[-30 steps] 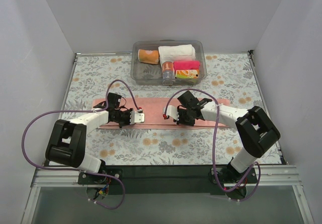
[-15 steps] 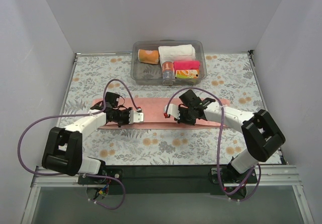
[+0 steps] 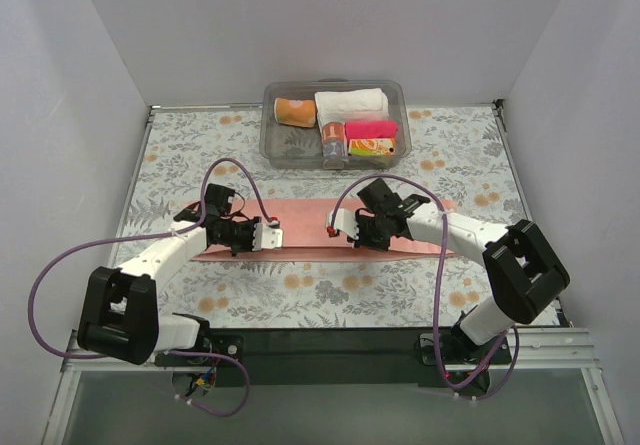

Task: Roll the towels
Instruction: Fold the towel

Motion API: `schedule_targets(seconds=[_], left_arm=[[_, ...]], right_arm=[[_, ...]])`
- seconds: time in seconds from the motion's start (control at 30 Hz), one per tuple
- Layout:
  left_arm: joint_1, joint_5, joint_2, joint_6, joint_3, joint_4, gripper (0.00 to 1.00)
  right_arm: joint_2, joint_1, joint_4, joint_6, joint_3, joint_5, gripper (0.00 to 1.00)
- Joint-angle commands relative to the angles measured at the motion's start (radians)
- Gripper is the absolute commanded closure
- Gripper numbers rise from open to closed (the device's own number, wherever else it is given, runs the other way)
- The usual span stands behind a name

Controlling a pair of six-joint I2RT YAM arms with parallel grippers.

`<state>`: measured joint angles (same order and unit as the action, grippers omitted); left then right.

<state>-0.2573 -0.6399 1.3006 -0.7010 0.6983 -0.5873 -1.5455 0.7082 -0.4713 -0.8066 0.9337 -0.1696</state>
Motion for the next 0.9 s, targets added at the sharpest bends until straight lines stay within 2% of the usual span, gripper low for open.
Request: schedule_targets(seconds=[0.0,0.2,0.33,0.67,0.87], left_arm=[[0.006,-0.015,0.025,-0.006,-0.02,-0.007,1.0],[0.006,0.037,0.152,0.047,-0.01,0.073,1.0],[0.006,0.036,0.163,0.061,0.018,0.069,1.0],[0.015,-0.049,-0.052,0.064,0.079,-0.069,1.0],[0.013,-0.04,-0.074,0.012,-0.006,-0.117,1.0]], right_arm=[[-0.034,-0.001,-0.015,-0.009,-0.009,-0.028,0.99],[-0.119,-0.001,0.005,0.004,0.023,-0.008,0.99],[-0.119,-0.006,0.002,0.004,0.036,-0.002,0.99],[0.068,-0.036,-0.061,0.006,0.037,-0.025,0.99],[0.032,-0.033,-0.049,-0.003,-0.039,-0.054,0.99]])
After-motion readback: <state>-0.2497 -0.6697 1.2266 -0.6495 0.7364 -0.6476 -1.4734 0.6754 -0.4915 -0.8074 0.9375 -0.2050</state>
